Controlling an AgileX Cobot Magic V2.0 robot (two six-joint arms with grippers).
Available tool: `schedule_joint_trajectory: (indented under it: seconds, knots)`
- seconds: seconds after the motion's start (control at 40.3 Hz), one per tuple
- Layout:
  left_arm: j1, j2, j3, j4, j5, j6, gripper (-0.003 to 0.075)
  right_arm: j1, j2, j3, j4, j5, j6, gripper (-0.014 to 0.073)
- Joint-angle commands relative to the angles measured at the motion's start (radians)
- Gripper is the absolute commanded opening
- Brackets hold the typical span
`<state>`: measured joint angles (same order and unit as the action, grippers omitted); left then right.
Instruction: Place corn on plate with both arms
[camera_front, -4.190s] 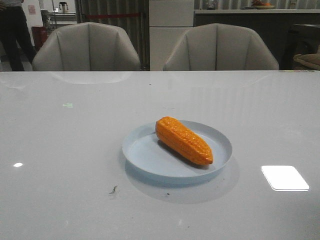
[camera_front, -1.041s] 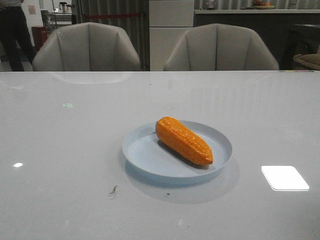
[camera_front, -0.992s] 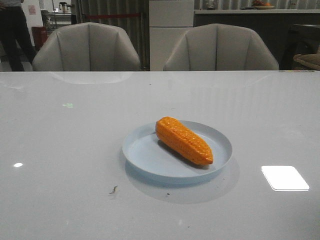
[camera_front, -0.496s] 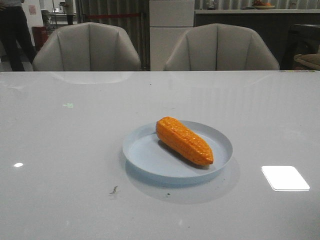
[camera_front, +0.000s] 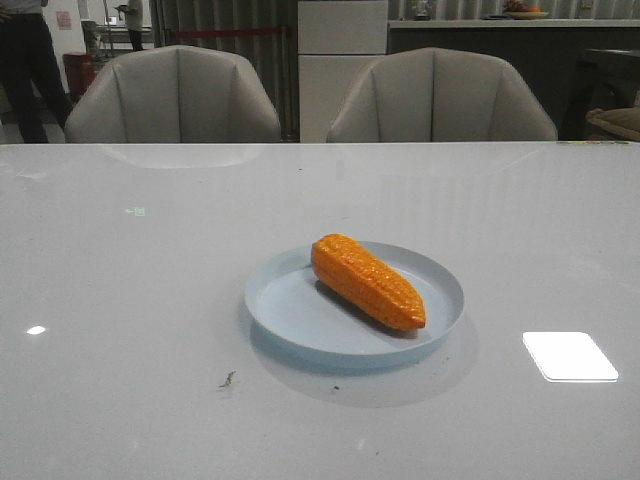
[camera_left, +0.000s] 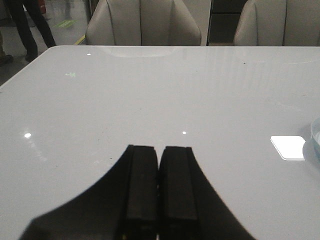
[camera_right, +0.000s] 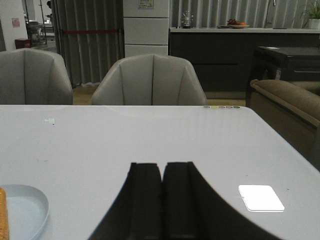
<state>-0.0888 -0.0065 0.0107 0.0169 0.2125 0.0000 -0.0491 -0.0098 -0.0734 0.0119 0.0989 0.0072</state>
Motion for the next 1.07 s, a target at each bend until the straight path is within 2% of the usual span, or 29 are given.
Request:
schedule_joint_trajectory:
  seconds: [0.0, 0.05, 0.099, 0.298, 1.041]
  knots:
    - [0.002, -0.021, 0.036, -0.002, -0.076, -0.007, 0.0093, -0.002, -0.019, 0.041, -0.004, -0.151, -0.001, 0.0058]
    - [0.002, -0.021, 0.036, -0.002, -0.076, -0.007, 0.0093, -0.002, -0.019, 0.081, -0.004, -0.169, -0.001, 0.0058]
    - [0.002, -0.021, 0.036, -0.002, -0.076, -0.007, 0.0093, -0.002, -0.02, 0.078, 0.002, -0.11, -0.001, 0.0058]
    - [0.002, -0.021, 0.036, -0.002, -0.076, -0.007, 0.0093, -0.002, -0.021, 0.08, 0.003, -0.039, -0.001, 0.0058]
    - [0.002, -0.021, 0.036, -0.002, -0.076, -0.007, 0.0093, -0.002, -0.021, 0.08, 0.003, -0.038, -0.001, 0.0058]
